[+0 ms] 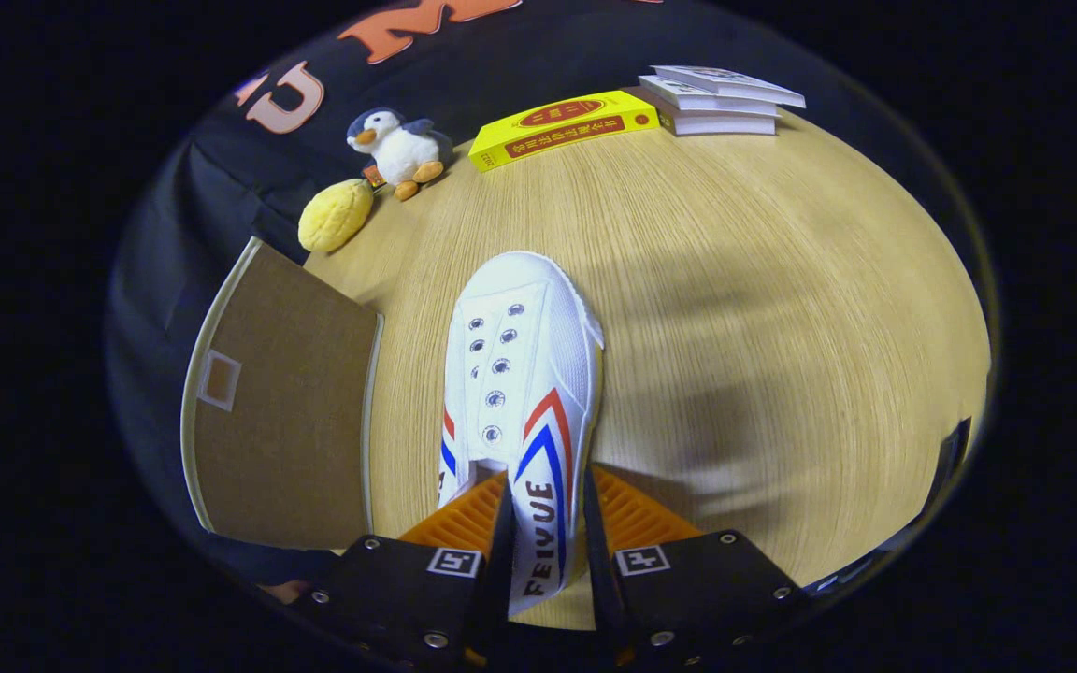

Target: Open the storage box then place both shoes into the box .Put the left shoe in first, then the right shoe, with the right side of both shoes facing outward in a uniform manner.

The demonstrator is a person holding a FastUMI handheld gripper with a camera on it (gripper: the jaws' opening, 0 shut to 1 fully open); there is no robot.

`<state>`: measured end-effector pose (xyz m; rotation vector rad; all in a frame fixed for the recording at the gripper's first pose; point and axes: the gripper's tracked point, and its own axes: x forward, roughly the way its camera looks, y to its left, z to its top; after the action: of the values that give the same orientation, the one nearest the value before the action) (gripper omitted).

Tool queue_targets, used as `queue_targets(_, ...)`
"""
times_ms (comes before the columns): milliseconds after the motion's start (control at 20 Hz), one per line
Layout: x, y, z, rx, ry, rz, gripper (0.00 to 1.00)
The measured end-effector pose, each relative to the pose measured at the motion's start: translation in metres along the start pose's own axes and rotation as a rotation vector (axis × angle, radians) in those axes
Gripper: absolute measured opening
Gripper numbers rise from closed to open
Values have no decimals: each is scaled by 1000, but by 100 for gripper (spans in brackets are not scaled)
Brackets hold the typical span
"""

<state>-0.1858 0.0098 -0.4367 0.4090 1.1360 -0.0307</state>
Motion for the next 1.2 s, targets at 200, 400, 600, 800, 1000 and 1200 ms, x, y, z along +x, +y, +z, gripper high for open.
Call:
queue_targets(200,-3,0,2,88,14,20,9)
queue_targets(400,-17,26,25,111,-60,79,5)
queue_targets(600,-39,52,60,122,-118,129,5)
queue_targets(800,-77,78,90,71,-172,130,5)
queue_targets(1000,-106,130,103,15,-180,193,4)
queue_targets(1200,-109,186,92,-50,-155,248,4)
